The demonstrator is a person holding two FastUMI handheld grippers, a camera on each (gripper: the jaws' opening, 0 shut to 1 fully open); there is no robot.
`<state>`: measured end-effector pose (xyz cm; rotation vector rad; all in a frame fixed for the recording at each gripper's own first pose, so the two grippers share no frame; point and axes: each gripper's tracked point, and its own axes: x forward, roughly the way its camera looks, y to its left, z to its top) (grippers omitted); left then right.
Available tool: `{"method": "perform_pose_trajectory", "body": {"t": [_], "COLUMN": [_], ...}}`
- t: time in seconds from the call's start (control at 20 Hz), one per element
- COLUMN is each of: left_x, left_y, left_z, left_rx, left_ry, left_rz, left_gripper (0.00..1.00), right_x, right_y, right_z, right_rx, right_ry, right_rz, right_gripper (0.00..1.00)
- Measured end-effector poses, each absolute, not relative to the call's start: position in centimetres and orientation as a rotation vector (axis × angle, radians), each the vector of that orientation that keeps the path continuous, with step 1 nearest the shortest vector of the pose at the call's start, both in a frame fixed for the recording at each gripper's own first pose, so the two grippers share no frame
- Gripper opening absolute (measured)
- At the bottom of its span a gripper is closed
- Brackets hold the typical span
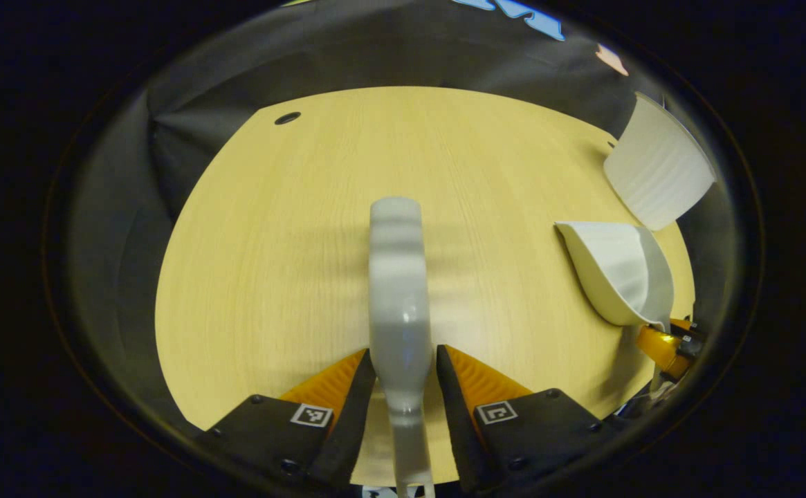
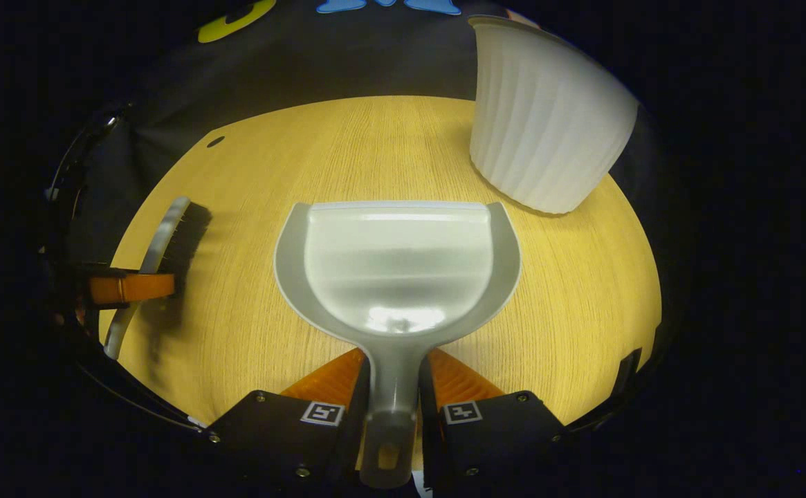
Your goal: Pick up the small broom and dustpan from the desktop, sweep the trash into the dustpan with the broom, and then empty the trash into the garbage bin.
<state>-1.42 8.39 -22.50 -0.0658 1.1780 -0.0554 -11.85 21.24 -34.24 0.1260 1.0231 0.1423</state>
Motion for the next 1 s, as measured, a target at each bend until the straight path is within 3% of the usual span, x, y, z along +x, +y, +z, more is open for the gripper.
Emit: {"method": "perform_pose_trajectory", "body": {"t": [0.1,0.15,0.2,0.35,0.4,0.65,1.0], "left_x": [-1.6,-1.6,-1.8,-2.0,-2.0,-1.3,2.1], "left_y": [8.5,8.7,8.6,8.6,8.7,8.8,8.2], "left_z": [-22.0,-21.8,-21.6,-20.8,-20.3,-16.9,-10.2], "left_rx": [-0.078,-0.078,-0.077,-0.082,-0.089,-0.09,-0.07], "left_ry": [1.167,1.161,1.154,1.131,1.118,1.005,0.716], "left_rz": [-0.056,-0.055,-0.052,-0.045,-0.048,-0.039,-0.022], "left_gripper": [0.7,0.71,0.79,0.96,0.97,0.97,0.96], "right_x": [-11.9,-12.0,-12.2,-12.5,-12.5,-12.5,-10.0], "right_y": [20.9,21.1,21.1,20.9,20.7,19.6,17.8], "right_z": [-33.7,-33.2,-32.7,-31.3,-30.9,-28.1,-23.0], "right_rx": [0.113,0.112,0.109,0.095,0.088,0.099,0.131], "right_ry": [1.016,1.014,1.014,1.003,0.997,0.924,0.65], "right_rz": [0.148,0.156,0.162,0.182,0.184,0.183,0.161], "right_gripper": [0.52,0.53,0.65,0.88,0.97,0.98,0.98]}}
